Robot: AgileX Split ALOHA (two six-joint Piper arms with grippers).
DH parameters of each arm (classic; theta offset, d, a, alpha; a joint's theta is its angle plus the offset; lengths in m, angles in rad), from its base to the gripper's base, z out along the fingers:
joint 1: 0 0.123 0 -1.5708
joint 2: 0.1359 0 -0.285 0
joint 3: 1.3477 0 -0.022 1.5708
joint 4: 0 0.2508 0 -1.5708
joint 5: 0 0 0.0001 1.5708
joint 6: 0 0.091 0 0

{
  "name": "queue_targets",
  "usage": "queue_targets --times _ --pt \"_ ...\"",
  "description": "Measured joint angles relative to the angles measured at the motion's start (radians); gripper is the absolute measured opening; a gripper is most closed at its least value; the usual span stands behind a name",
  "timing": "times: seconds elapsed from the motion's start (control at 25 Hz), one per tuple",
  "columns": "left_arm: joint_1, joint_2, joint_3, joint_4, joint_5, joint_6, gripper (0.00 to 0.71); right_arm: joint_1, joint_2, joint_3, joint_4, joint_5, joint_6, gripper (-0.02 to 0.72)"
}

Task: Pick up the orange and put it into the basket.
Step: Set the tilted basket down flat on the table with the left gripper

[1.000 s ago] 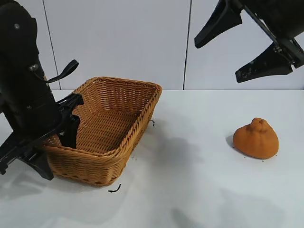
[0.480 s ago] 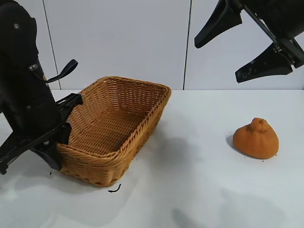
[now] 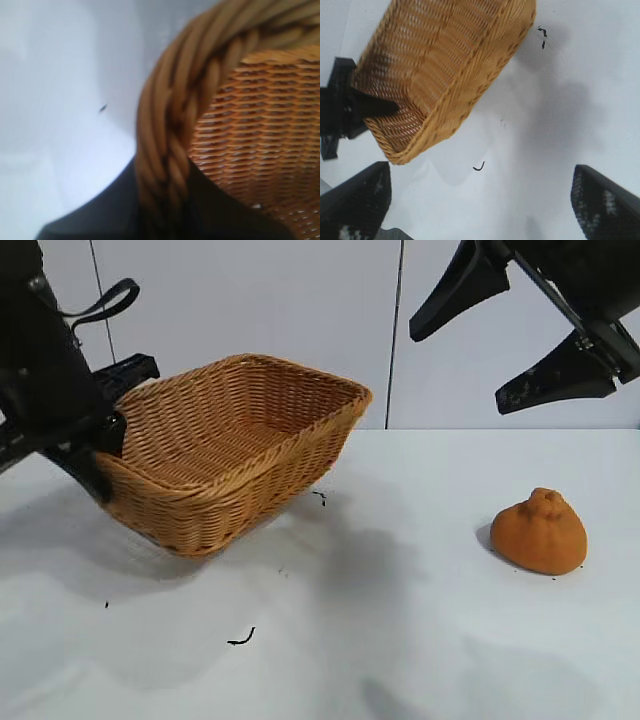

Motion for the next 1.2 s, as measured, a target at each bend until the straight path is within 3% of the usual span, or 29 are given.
queue_targets --times 0.28,1.12,1.2 --pt "0.001 0.095 -0.16 0.006 0.174 0.335 0.092 0.0 0.0 0.0 0.0 0.0 0.001 0.696" --pt "0.003 0.228 -0.169 -0.065 0.11 0.402 0.092 0.0 0.0 0.0 0.0 0.001 0.002 0.696" --pt "0.003 0.228 -0.169 -0.063 0.11 0.402 0.125 0.0 0.0 0.0 0.0 0.001 0.002 0.696"
